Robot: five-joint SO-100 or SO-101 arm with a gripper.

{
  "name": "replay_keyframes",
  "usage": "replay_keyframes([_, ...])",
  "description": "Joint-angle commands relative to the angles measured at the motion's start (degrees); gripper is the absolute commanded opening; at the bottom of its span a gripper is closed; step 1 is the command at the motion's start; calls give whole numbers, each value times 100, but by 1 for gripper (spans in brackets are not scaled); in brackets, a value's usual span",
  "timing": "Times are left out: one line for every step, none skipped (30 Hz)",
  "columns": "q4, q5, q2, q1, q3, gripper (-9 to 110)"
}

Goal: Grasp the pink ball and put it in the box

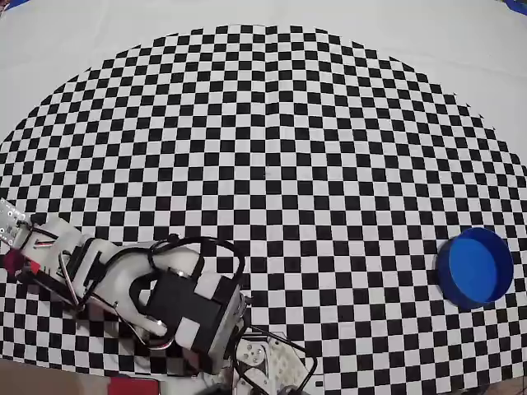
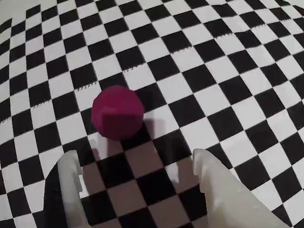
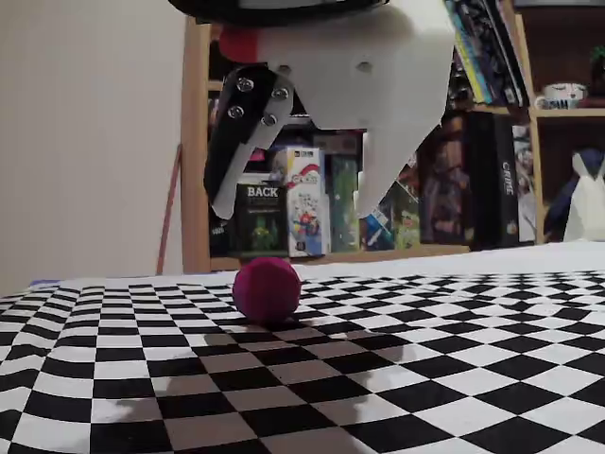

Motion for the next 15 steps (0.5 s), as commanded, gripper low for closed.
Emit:
replay_keyframes([9,-53,-35,-53,-316,27])
replay_keyframes([9,-53,-70,-62,-352,27])
replay_keyframes([9,-53,-132,-62,-404,27])
replay_keyframes([9,-53,-176,-62,-448,27])
replay_keyframes([9,-53,-229,-62,-492,27])
replay_keyframes([9,-53,-264,-62,-527,27])
replay_keyframes([9,-53,-299,-62,-563,27])
replay_keyframes([9,-53,-334,-62,-589,27])
replay_keyframes([9,-53,-360,-62,-624,27])
replay_keyframes([9,-53,-387,-62,-650,27])
replay_keyframes([9,-53,-413,-62,-677,27])
replay_keyframes([9,-53,-448,-62,-703,27])
replay_keyframes([9,-53,-475,-70,-738,27])
replay_keyframes([9,-53,-510,-70,-765,27])
replay_keyframes([9,-53,-536,-79,-791,27])
